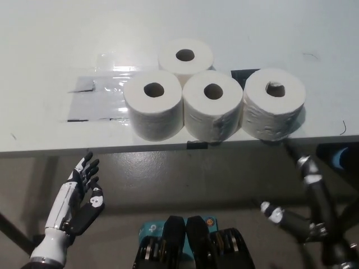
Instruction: A few rolls of toilet paper are kept infront of the robot and the robot uses its right hand to lift one of the rolls and and places it on top of the other rolls to stack it.
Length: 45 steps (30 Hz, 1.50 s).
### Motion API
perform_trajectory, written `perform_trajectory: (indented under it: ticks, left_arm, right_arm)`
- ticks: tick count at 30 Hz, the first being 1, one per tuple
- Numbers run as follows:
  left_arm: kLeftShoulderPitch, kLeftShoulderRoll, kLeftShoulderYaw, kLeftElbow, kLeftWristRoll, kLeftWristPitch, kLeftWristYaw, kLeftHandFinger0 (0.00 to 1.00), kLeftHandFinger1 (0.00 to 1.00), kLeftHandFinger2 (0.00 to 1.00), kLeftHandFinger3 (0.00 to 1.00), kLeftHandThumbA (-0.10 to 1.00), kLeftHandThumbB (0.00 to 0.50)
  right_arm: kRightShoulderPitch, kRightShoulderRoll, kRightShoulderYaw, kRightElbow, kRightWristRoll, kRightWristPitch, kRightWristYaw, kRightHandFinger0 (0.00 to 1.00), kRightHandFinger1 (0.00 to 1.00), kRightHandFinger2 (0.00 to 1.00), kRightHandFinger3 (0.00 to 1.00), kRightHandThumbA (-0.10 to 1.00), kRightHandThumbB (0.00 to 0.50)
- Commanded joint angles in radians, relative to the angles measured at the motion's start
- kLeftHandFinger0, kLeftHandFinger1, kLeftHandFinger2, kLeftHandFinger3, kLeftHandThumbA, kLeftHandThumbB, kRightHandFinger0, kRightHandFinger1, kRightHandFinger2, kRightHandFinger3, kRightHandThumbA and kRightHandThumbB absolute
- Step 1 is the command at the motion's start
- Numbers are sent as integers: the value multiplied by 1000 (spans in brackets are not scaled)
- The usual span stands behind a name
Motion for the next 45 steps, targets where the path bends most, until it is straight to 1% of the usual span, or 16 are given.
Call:
perform_trajectory:
  ticks: [1,5,7,9,10,14,19,24,27,29,32,34,35,36,39,45]
  left_arm:
    - [-1,4,12,-46,-9,-12,-5,1000,1000,1000,1000,74,169]
    - [10,0,15,-51,-22,-17,-6,1000,1000,1000,1000,135,161]
    - [10,-2,19,-45,-47,-32,-16,1000,1000,1000,1000,253,159]
    - [11,-1,17,-39,-50,-50,-19,1000,1000,1000,1000,591,195]
    - [12,-2,17,-36,-51,-55,-19,1000,1000,1000,1000,777,226]
    - [18,-5,14,-34,-58,-63,-24,1000,1000,1000,1000,995,216]
    - [31,-10,9,-34,-51,-67,-19,1000,1000,1000,1000,1000,239]
    - [23,-9,10,-34,-55,-66,-19,1000,1000,1000,1000,1000,230]
    - [19,-7,11,-37,-61,-65,-21,1000,1000,1000,1000,1000,229]
    - [21,-7,10,-40,-60,-62,-20,1000,1000,1000,1000,1000,232]
    - [21,-8,8,-41,-63,-64,-22,1000,1000,1000,1000,1000,215]
    - [22,-10,9,-38,-73,-75,-26,1000,1000,1000,1000,1000,165]
    - [23,-9,9,-35,-75,-85,-27,1000,1000,1000,1000,1000,180]
    - [23,-11,8,-37,-76,-85,-27,1000,1000,1000,1000,1000,323]
    - [38,-14,14,-44,-94,-79,-27,1000,1000,1000,1000,1000,472]
    - [46,-20,12,-34,-108,-97,-29,1000,1000,1000,1000,1000,500]
  right_arm:
    - [-309,-187,-174,-413,101,315,42,1000,1000,1000,1000,790,349]
    - [-548,-376,-205,-307,143,512,145,1000,1000,1000,1000,843,358]
    - [-635,-435,-189,-225,147,538,191,1000,1000,1000,1000,865,343]
    - [-778,-492,-147,-80,138,619,257,1000,1000,1000,1000,903,375]
    - [-826,-499,-130,-6,137,610,275,1000,1000,1000,1000,860,355]
    - [-1012,-509,-26,252,65,636,359,1000,1000,1000,1000,830,337]
    - [-1209,-507,120,571,-13,602,509,1000,1000,1000,1000,733,372]
    - [-1345,-485,269,781,-102,624,622,1000,1000,1000,1000,771,398]
    - [-1416,-455,354,935,-126,581,695,1000,1000,1000,1000,752,361]
    - [-1434,-446,392,996,-135,561,723,1000,1000,1000,1000,756,393]
    - [-1457,-438,450,1064,-151,540,765,1000,1000,1000,1000,817,393]
    - [-1467,-432,480,1102,-154,501,785,1000,1000,1000,1000,844,412]
    - [-1466,-430,492,1111,-149,493,793,1000,1000,1000,1000,849,396]
    - [-1467,-425,497,1124,-144,491,795,1000,1000,1000,1000,846,395]
    - [-1462,-405,524,1159,-146,479,791,1000,1000,1000,1000,844,400]
    - [-1482,-388,550,1219,-144,447,834,1000,1000,1000,1000,837,381]
